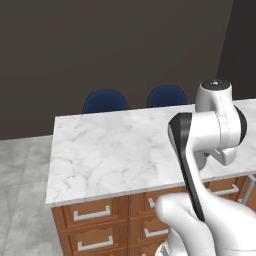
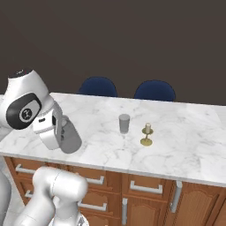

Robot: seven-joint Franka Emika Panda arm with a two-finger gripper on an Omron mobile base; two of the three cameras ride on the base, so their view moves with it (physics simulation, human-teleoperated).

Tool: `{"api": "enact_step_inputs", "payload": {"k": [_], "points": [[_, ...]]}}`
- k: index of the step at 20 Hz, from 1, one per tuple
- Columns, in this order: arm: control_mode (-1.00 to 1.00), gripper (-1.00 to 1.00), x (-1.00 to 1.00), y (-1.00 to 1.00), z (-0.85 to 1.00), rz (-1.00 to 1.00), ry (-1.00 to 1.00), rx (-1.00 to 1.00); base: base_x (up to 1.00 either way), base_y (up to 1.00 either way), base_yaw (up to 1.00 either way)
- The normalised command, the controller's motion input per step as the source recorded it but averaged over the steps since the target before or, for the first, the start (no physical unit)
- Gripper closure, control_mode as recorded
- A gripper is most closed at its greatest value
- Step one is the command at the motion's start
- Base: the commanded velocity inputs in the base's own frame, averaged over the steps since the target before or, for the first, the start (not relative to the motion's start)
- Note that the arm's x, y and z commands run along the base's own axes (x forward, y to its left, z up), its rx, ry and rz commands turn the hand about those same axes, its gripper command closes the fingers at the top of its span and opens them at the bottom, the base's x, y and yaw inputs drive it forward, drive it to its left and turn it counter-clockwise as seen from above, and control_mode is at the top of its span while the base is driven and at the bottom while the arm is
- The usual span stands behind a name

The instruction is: Pick the jar and candle from the dining table and place them in the open cabinet. Close the cabinet after placing the objects.

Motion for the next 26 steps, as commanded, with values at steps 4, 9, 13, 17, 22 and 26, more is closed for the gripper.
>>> {"api": "enact_step_inputs", "payload": {"k": [4,9,13,17,22,26], "points": [[1.00,1.00,0.00,0.00,0.00,0.00,0.00,0.00,-0.30,0.00,-0.10],[1.00,1.00,0.00,0.00,0.00,0.00,0.00,0.00,-0.27,0.01,-0.16],[1.00,1.00,0.00,0.00,0.00,0.00,0.00,0.00,-0.26,0.04,-0.24],[1.00,1.00,0.00,0.00,0.00,0.00,0.00,0.00,-0.24,0.06,-0.30],[1.00,1.00,0.00,0.00,0.00,0.00,0.00,0.00,-0.19,0.00,-0.35],[1.00,1.00,0.00,0.00,0.00,0.00,0.00,0.00,-0.11,0.03,-0.37]]}}
